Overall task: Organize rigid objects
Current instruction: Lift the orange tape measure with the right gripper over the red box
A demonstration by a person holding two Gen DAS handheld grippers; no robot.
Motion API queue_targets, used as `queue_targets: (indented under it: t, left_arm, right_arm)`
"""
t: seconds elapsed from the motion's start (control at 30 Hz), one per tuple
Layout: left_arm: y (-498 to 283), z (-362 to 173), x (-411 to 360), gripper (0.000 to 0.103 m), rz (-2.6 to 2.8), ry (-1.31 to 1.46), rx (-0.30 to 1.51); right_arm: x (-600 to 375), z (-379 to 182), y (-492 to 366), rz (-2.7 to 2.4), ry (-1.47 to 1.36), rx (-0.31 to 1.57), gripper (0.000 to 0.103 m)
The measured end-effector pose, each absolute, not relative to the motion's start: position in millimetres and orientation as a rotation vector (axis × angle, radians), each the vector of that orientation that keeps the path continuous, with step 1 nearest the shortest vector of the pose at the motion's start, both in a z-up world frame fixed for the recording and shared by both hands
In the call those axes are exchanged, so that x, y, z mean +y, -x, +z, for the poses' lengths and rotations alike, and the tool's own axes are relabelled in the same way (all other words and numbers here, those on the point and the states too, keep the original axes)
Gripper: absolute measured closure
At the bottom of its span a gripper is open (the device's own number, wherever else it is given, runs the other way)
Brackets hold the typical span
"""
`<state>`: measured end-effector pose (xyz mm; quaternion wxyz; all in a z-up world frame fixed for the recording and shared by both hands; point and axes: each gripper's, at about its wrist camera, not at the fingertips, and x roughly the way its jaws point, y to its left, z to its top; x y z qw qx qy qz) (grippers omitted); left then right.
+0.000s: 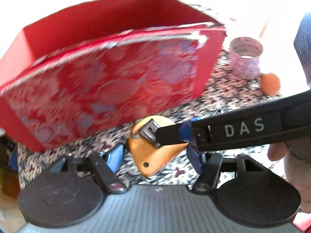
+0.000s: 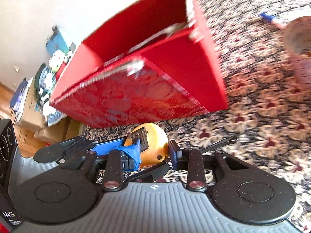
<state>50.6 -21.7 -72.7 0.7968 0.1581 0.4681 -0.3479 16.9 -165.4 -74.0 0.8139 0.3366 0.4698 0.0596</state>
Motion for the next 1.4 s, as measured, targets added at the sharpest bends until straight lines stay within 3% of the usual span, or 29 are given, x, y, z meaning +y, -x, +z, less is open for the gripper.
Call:
queue_targets:
  t: [0.47, 0.8, 1.07, 1.4]
  left_arm:
    - [-17, 3, -78, 0.037, -1.027, -0.371, 0.761]
    - [-45, 63, -100, 0.037, -0.994, -0.331, 0.587]
    - [-119, 67, -87, 0.037, -0.842, -0.324, 0.645]
    - [-178, -8, -72, 0.037, -0.738, -0.329, 0.988]
  right_arm:
    - [-220, 0, 42, -0.104, -0.759, 0.714, 0.088]
    - [-233, 47, -21, -0.017, -0.625, 0.572, 0.088]
    - [-222, 35, -107, 0.127, -0.612, 0.709, 0.088]
    - [-181, -30, -173, 0.227, -0.542, 1.067, 0.087]
